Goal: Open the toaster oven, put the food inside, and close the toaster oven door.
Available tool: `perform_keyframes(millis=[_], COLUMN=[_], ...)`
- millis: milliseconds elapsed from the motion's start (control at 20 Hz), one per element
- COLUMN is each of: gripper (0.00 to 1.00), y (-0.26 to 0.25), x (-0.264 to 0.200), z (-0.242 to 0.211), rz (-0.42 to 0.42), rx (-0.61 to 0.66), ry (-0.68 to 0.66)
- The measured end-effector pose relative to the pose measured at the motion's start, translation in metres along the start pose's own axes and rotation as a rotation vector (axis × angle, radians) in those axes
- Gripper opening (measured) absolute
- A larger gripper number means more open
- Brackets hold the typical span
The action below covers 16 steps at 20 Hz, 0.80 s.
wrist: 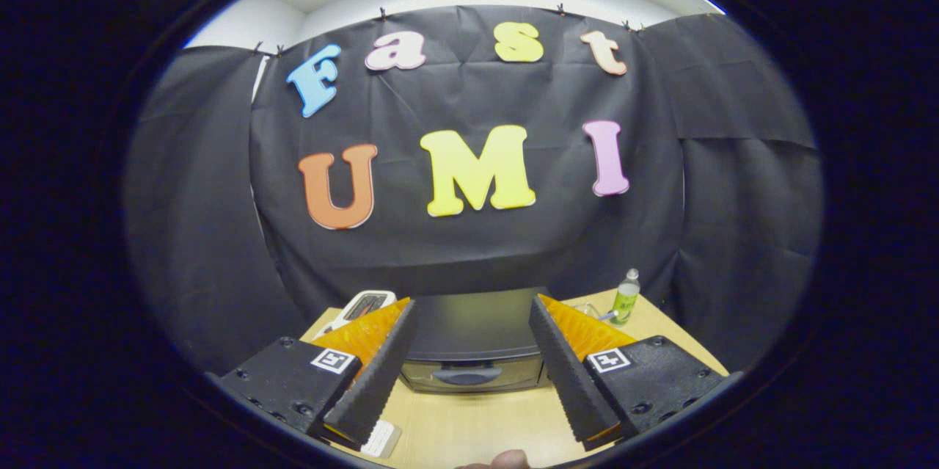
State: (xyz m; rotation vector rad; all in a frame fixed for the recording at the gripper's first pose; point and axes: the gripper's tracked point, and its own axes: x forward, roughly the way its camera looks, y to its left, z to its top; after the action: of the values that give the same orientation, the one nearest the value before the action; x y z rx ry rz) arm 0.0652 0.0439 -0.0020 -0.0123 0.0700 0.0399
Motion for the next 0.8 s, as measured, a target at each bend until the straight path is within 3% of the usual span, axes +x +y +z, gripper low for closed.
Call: perform_keyframes(millis=[300,800], gripper=[1.0,0.99], y=[0.013,0.006], x=[-0.058,-0.101], z=[0.05,0.05], rz=[0.028,-0.011], rx=[-0.008,-0.026], ry=[-0.086,-0.094])
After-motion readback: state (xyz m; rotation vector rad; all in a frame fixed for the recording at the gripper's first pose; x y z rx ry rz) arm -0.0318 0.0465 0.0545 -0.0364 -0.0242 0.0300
